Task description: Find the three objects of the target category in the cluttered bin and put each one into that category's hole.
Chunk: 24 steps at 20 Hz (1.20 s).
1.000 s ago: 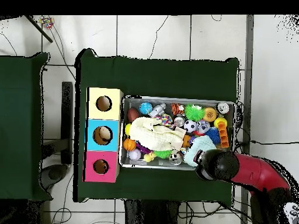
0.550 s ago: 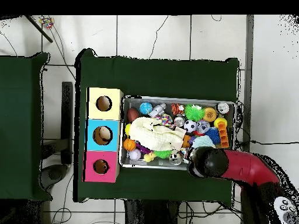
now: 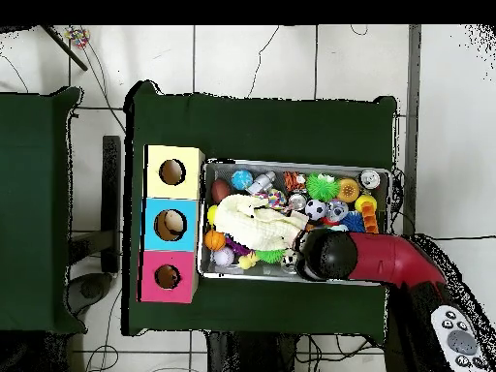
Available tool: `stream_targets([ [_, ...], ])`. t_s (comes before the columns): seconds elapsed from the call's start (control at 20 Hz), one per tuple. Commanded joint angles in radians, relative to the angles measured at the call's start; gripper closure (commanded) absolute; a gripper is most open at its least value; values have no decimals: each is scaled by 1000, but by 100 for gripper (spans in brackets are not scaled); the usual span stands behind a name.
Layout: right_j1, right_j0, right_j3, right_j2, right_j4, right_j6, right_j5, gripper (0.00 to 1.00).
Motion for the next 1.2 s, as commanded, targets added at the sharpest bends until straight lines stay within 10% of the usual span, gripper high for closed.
stream_targets([
  [0.05,84,0,-158,114,-12,-79,-66,0],
  [0.85,168,6,-222,138,-30,-113,30,0],
  [1.2,402,49,-492,134,-51,-132,47,0],
])
